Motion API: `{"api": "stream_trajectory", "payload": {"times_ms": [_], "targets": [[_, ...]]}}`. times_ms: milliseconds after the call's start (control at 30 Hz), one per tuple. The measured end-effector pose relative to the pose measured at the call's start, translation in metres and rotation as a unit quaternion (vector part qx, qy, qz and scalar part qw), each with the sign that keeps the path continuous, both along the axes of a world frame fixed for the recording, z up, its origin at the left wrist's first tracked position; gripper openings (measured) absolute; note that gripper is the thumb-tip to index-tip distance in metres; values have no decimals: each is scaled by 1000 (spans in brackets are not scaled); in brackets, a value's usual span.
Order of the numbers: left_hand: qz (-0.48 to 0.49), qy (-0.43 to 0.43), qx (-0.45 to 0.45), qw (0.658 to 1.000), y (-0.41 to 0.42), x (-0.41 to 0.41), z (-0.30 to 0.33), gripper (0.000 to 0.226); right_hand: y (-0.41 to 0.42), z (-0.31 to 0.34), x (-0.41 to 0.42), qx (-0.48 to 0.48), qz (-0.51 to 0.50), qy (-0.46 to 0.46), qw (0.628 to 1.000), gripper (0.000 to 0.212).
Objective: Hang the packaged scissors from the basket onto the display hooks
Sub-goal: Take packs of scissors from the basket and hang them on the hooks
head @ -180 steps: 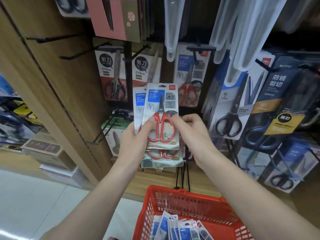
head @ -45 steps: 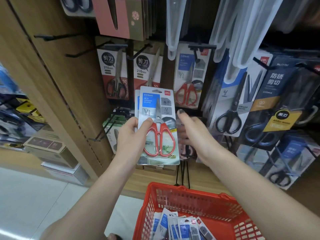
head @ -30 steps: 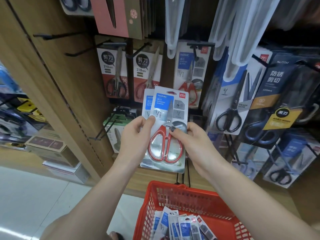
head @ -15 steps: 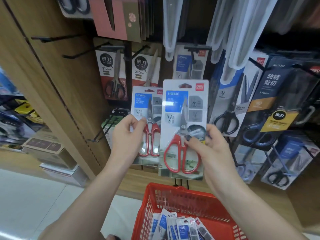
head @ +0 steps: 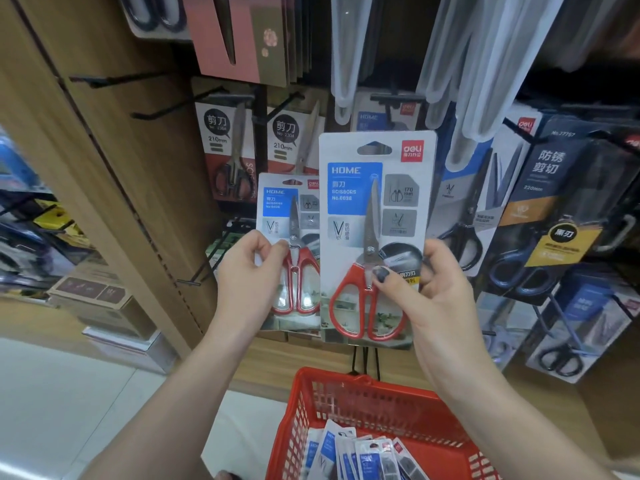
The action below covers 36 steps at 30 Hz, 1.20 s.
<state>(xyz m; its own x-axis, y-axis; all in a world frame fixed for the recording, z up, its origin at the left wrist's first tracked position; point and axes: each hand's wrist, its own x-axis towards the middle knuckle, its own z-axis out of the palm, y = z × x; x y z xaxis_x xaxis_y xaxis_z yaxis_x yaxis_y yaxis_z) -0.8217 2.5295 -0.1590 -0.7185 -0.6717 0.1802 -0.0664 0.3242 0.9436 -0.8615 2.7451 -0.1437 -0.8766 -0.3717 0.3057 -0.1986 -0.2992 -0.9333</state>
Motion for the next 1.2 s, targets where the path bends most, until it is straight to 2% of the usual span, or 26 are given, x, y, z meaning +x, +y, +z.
{"api": "stream_trajectory", "payload": {"times_ms": [167,367,433,533,733,833,1033,1133,1200], "targets": [[1,-2,0,1000,-1,1,-1,40,-7,12,-6,-11,-34,-22,999,21],[11,2,-13,1000,-2,0,-5,39,-26,24,-46,13,-48,-111,993,21],[17,3,-22,1000,-2,-1,-7,39,-35,30,-68,29,-76,-136,987,24],[26,8,-26,999,-1,-2,-8,39,-48,38,-96,66,-138,-126,980,28],[20,12,-28,999,1,-3,-7,39,-63,30,-121,126,-197,-129,964,9],[12,26,-47,999,2,-3,-7,38,-67,25,-127,148,-189,-156,958,14],[-5,37,-45,998,3,-6,-7,39,-55,20,-106,275,-177,-122,937,59],[-16,40,-31,999,5,-6,-6,38,-43,18,-74,260,-134,-118,949,49],[-29,47,-27,998,7,-6,-4,37,-36,17,-52,228,-35,-156,960,37]]}}
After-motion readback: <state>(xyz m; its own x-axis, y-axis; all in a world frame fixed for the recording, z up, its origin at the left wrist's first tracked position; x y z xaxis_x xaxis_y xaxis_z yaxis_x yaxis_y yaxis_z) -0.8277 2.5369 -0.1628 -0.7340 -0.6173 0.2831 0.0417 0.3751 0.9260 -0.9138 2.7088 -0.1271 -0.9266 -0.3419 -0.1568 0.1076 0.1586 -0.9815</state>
